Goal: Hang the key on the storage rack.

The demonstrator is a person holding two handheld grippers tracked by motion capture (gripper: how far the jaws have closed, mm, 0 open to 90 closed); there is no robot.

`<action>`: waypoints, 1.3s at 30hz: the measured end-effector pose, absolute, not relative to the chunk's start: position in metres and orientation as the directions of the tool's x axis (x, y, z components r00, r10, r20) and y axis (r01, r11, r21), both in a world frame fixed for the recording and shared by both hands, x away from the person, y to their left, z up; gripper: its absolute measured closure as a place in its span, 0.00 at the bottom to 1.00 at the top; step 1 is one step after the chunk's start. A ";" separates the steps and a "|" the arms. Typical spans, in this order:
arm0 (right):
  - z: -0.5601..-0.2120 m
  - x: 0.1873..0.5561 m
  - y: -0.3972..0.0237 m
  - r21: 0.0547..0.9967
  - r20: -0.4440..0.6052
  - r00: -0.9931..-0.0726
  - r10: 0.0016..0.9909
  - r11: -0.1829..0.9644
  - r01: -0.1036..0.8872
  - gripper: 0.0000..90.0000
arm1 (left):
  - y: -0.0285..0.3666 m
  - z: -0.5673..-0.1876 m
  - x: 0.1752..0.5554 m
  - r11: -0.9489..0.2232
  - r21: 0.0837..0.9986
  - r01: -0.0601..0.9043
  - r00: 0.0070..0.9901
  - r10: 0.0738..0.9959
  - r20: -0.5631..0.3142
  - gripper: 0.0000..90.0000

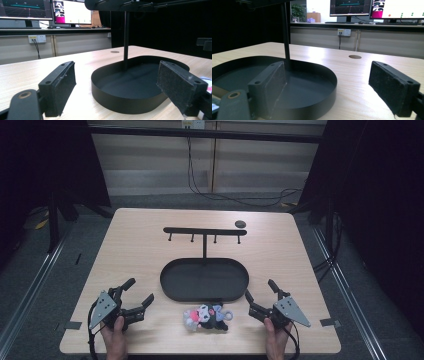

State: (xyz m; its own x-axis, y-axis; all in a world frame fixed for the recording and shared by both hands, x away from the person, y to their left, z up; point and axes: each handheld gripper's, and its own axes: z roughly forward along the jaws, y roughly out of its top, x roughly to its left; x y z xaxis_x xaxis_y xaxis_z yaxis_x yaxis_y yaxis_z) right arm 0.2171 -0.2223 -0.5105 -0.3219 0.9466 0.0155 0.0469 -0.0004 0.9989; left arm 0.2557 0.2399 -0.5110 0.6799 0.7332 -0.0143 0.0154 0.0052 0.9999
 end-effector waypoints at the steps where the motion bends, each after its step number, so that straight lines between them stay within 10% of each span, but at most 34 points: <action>1: -0.510 0.217 -0.222 0.999 0.015 -0.325 0.946 0.001 0.047 0.15 | 0.240 -0.511 0.256 0.005 1.000 0.016 0.680 0.733 -0.014 0.17; 15: -0.509 0.219 -0.219 0.995 0.017 -0.262 0.965 0.009 0.096 0.17 | 0.240 -0.511 0.256 0.006 1.000 0.016 0.678 0.735 -0.016 0.17; 39: -0.475 0.221 -0.204 0.893 0.020 -0.531 0.847 0.223 0.390 0.39 | 0.240 -0.511 0.256 0.002 1.000 0.015 0.676 0.737 -0.011 0.17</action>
